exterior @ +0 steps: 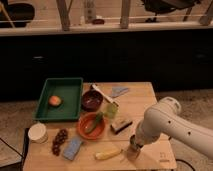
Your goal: Place fork in metal cup
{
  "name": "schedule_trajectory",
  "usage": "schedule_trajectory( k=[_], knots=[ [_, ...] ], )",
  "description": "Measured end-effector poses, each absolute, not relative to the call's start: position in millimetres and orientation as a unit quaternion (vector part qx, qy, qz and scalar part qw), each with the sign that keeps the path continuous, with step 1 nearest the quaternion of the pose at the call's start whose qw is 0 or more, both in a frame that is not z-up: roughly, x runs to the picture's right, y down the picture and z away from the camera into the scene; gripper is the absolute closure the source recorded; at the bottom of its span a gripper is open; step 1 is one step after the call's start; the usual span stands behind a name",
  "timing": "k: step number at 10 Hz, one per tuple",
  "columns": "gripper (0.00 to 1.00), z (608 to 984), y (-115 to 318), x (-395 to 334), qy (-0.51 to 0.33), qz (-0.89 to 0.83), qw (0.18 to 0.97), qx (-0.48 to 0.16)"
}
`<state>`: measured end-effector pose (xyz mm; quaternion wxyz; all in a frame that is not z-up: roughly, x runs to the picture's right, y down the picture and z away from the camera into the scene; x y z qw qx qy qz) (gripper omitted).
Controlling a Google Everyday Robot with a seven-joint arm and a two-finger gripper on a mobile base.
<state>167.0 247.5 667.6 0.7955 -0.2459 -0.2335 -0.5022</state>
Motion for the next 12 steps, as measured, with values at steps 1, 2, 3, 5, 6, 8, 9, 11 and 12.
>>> schedule_trajectory(
  k=[1,2,3,5,6,8,9,11,12],
  knots=[
    [0.96,670,247,166,-0.235,-0.503,0.794,-0.247],
    [0.90,672,246,165,-0.236,-0.504,0.793,-0.247],
    [0.80,674,245,163,-0.237,-0.505,0.792,-0.248],
    [0.61,676,244,163,-0.239,-0.505,0.791,-0.251],
    [0.47,678,242,163,-0.240,-0.505,0.790,-0.253],
    [0.31,681,239,164,-0.240,-0.505,0.789,-0.254],
    [0.21,682,237,166,-0.240,-0.504,0.789,-0.255],
    [0.20,684,235,167,-0.241,-0.503,0.789,-0.257],
    [0.20,685,235,168,-0.242,-0.501,0.790,-0.258]
  ],
)
